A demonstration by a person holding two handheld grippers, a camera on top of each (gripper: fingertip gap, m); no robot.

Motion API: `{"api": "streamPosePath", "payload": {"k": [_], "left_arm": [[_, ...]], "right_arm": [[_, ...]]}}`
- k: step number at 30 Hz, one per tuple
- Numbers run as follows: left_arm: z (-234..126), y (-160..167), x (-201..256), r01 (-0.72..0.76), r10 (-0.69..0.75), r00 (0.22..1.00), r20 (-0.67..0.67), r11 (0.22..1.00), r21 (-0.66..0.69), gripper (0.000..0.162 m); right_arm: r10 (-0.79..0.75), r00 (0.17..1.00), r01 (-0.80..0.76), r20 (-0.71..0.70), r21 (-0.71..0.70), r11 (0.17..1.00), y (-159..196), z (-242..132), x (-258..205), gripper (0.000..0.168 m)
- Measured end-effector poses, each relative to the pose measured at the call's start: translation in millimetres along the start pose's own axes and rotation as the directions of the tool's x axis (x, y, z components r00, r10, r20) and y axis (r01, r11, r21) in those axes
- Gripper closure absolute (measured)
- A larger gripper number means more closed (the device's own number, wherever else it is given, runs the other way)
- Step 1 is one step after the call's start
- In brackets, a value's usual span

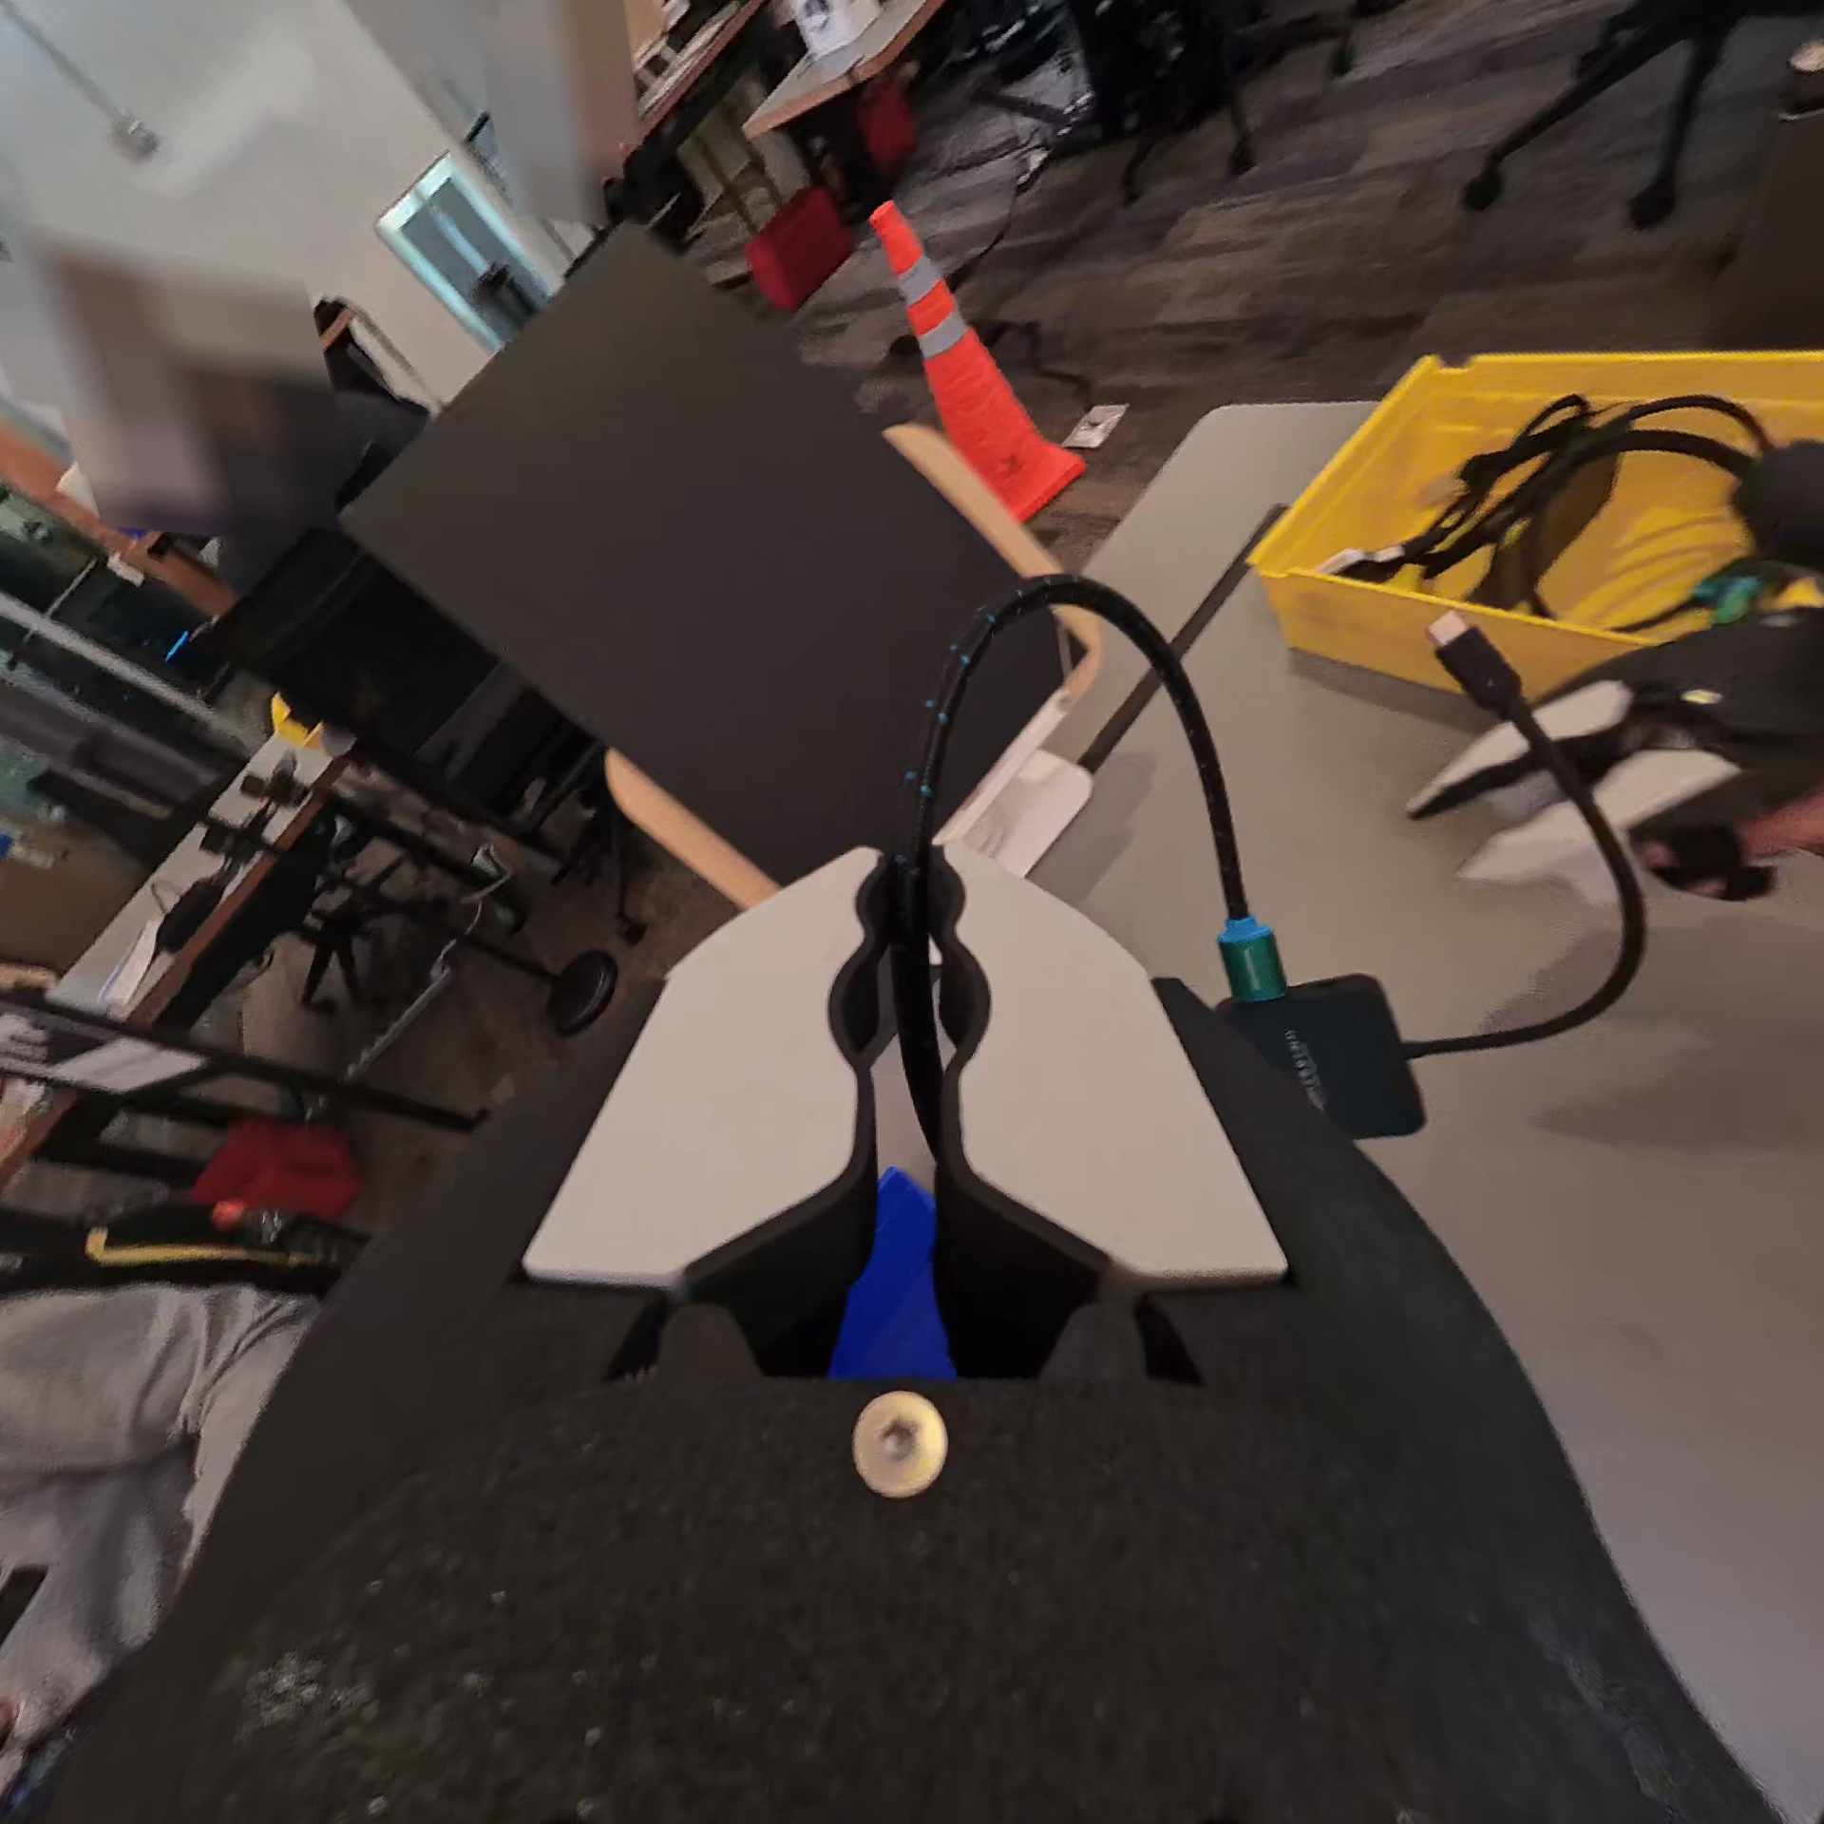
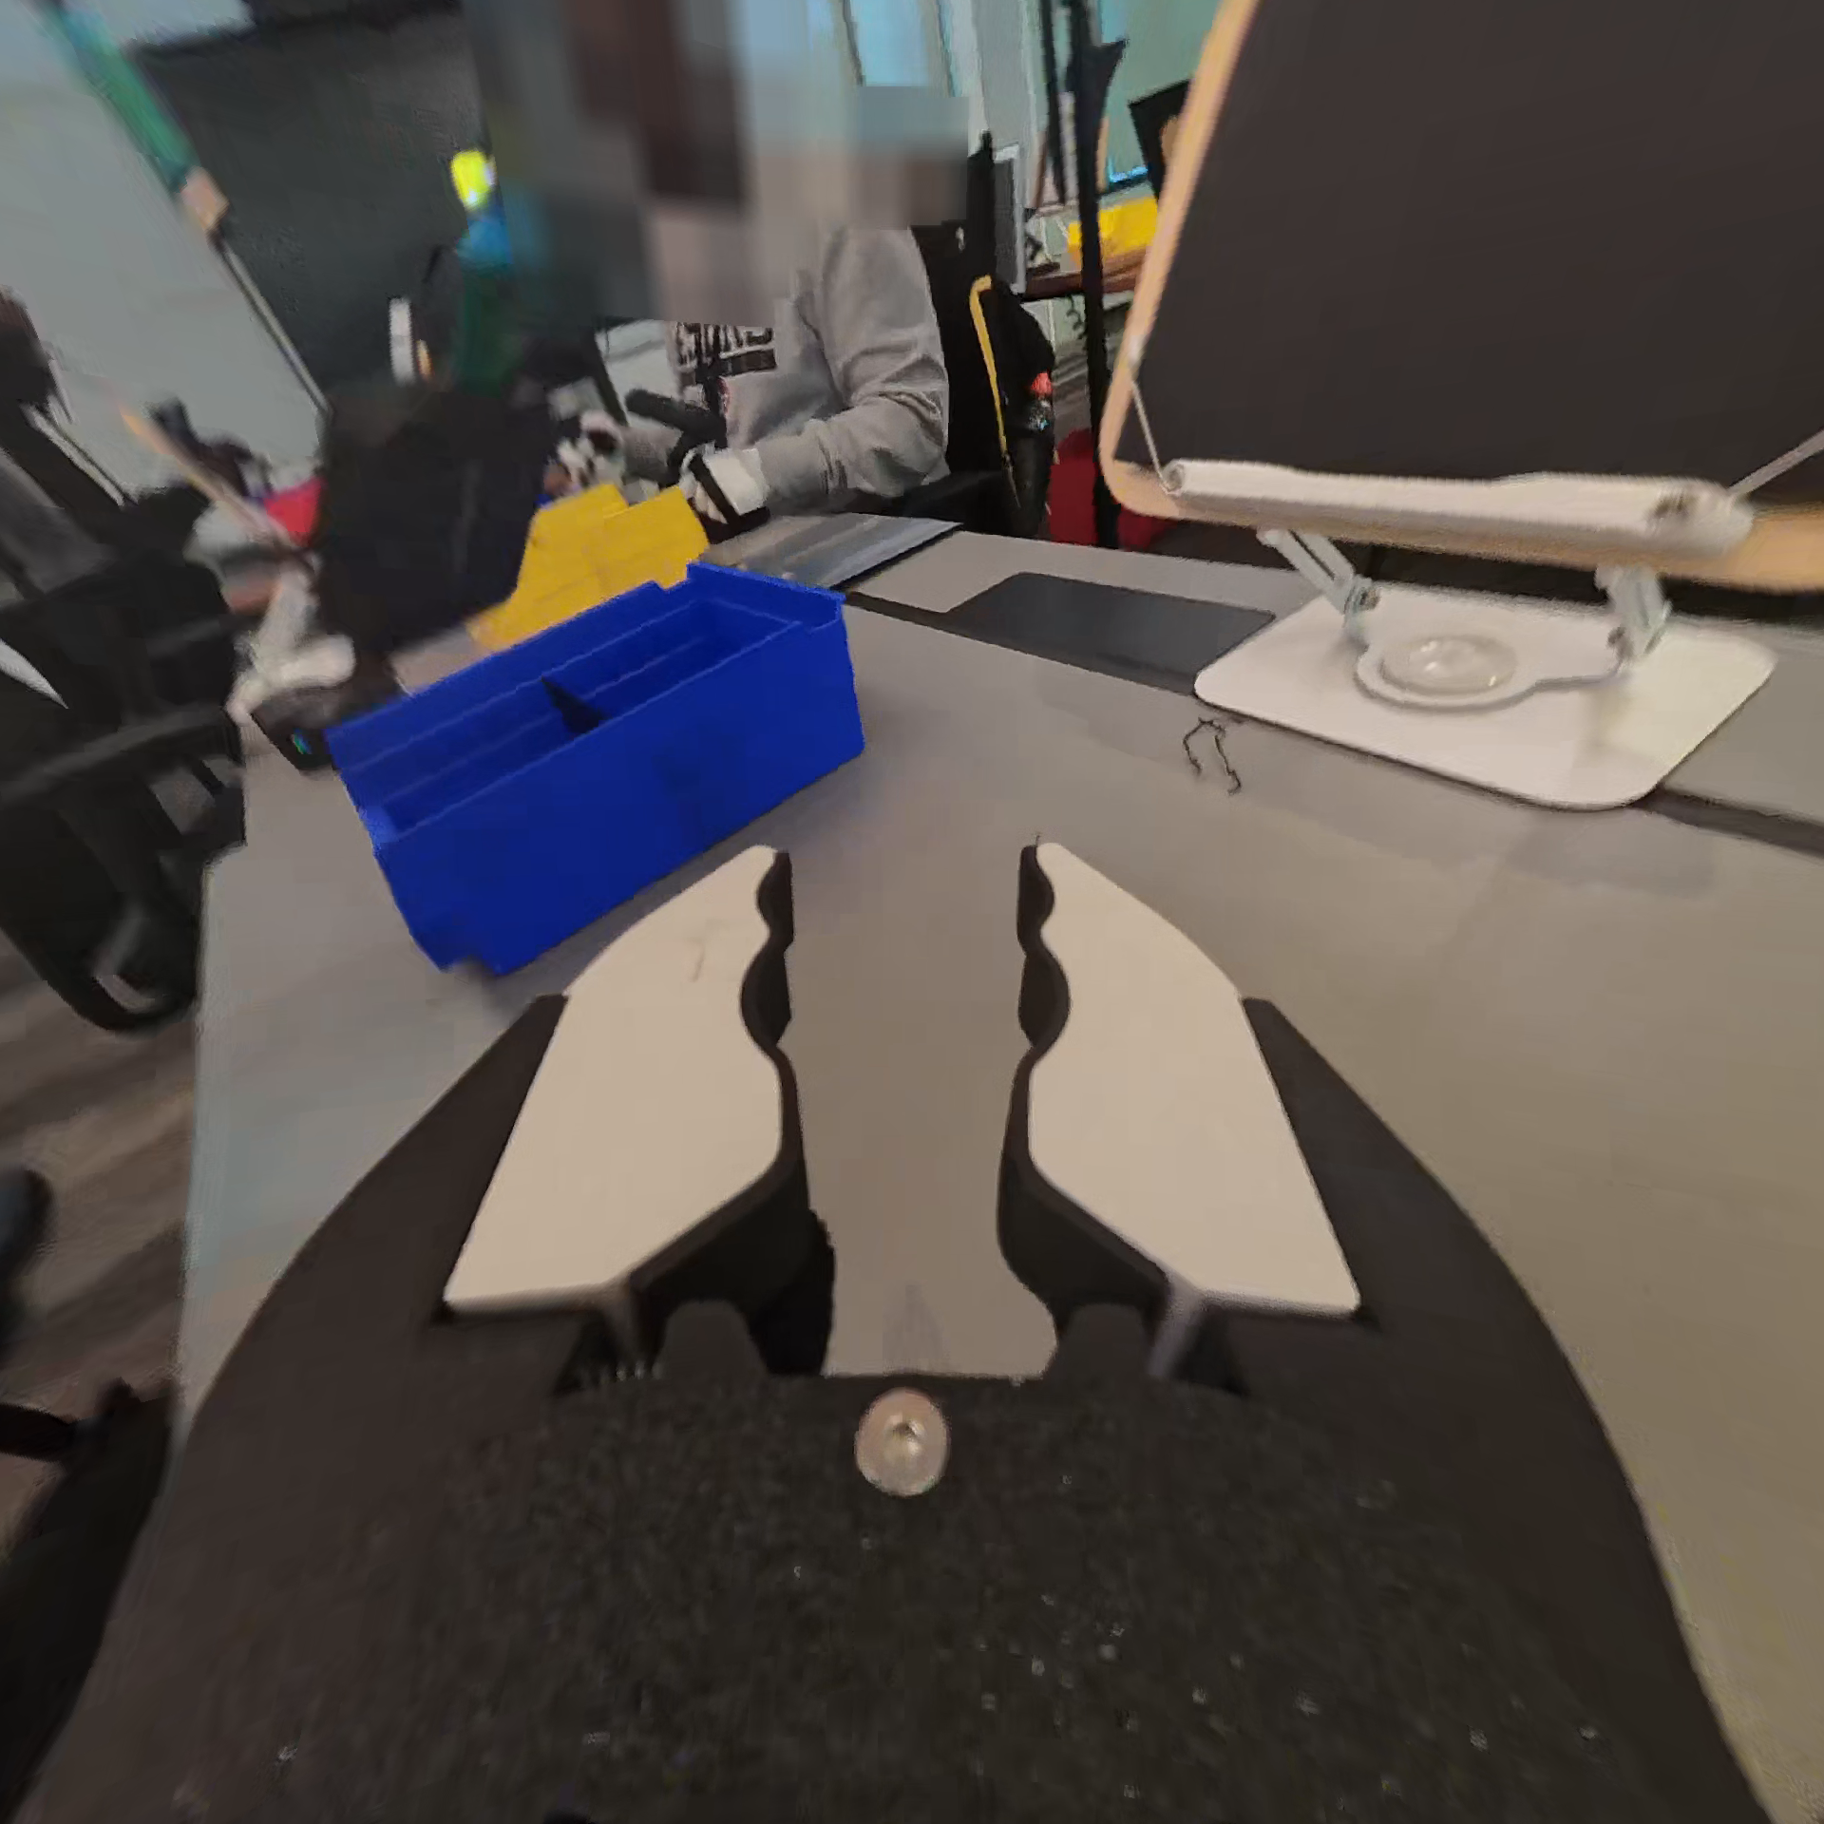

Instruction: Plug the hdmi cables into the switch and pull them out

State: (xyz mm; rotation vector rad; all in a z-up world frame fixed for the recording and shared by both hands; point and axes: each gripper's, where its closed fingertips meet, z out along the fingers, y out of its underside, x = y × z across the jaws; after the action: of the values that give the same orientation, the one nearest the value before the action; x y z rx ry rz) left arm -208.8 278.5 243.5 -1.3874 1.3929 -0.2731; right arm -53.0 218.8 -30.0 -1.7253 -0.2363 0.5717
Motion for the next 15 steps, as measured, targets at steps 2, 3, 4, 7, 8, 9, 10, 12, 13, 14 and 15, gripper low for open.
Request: {"api": "streamPosePath", "payload": {"k": [2, 3, 4, 7, 8, 9, 10, 12, 13, 14, 15], "left_arm": [[3.7, -13.1, 32.7, -0.063, 0.064, 0.997, -0.037, 0.998, 0.021, 0.156], [6.3, -17.2, 48.4, -0.087, 0.088, 0.995, -0.055, 0.996, 0.017, 0.156], [9.6, -20.1, 63.0, -0.113, 0.113, 0.991, -0.069, 0.994, 0.009, 0.156], [21.8, -23.1, 95.4, -0.194, 0.191, 0.979, -0.066, 0.980, -0.034, 0.156], [25.9, -23.2, 101.4, -0.209, 0.207, 0.977, -0.049, 0.977, -0.050, 0.156], [29.7, -23.2, 106.0, -0.218, 0.216, 0.976, -0.031, 0.974, -0.066, 0.156], [33.2, -24.1, 111.0, -0.219, 0.218, 0.976, -0.021, 0.973, -0.073, 0.156], [39.6, -26.5, 124.0, -0.199, 0.197, 0.980, -0.043, 0.978, -0.067, 0.156], [42.9, -27.6, 129.9, -0.189, 0.185, 0.981, -0.056, 0.980, -0.064, 0.156], [45.9, -28.4, 134.7, -0.184, 0.180, 0.982, -0.064, 0.981, -0.062, 0.156], [48.9, -28.6, 138.6, -0.180, 0.176, 0.982, -0.069, 0.982, -0.062, 0.156]], "right_arm": [[0.180, 0.984, -0.180, -0.008, 0.012, 0.984, -4.6, -2.0, 12.7, 0.130], [0.264, 0.964, -0.264, 0.029, 0.003, 0.964, -6.0, -4.8, 12.7, 0.131], [0.336, 0.937, -0.337, 0.099, -0.011, 0.941, -9.4, -9.0, 6.6, 0.131], [0.470, 0.854, -0.468, 0.221, -0.066, 0.881, -17.6, -29.8, -14.5, 0.125], [0.485, 0.841, -0.479, 0.240, -0.084, 0.874, -18.2, -37.6, -23.1, 0.122], [0.482, 0.843, -0.475, 0.238, -0.092, 0.875, -17.0, -44.1, -29.4, 0.121], [0.471, 0.854, -0.462, 0.219, -0.096, 0.882, -14.0, -48.5, -33.6, 0.121], [0.451, 0.869, -0.435, 0.205, -0.121, 0.892, -6.6, -50.3, -44.5, 0.121], [0.446, 0.870, -0.425, 0.210, -0.141, 0.894, -3.1, -48.0, -50.6, 0.121], [0.441, 0.872, -0.416, 0.211, -0.153, 0.896, -0.1, -44.7, -55.0, 0.120], [0.435, 0.877, -0.407, 0.205, -0.163, 0.899, 3.4, -40.9, -57.6, 0.120]]}}
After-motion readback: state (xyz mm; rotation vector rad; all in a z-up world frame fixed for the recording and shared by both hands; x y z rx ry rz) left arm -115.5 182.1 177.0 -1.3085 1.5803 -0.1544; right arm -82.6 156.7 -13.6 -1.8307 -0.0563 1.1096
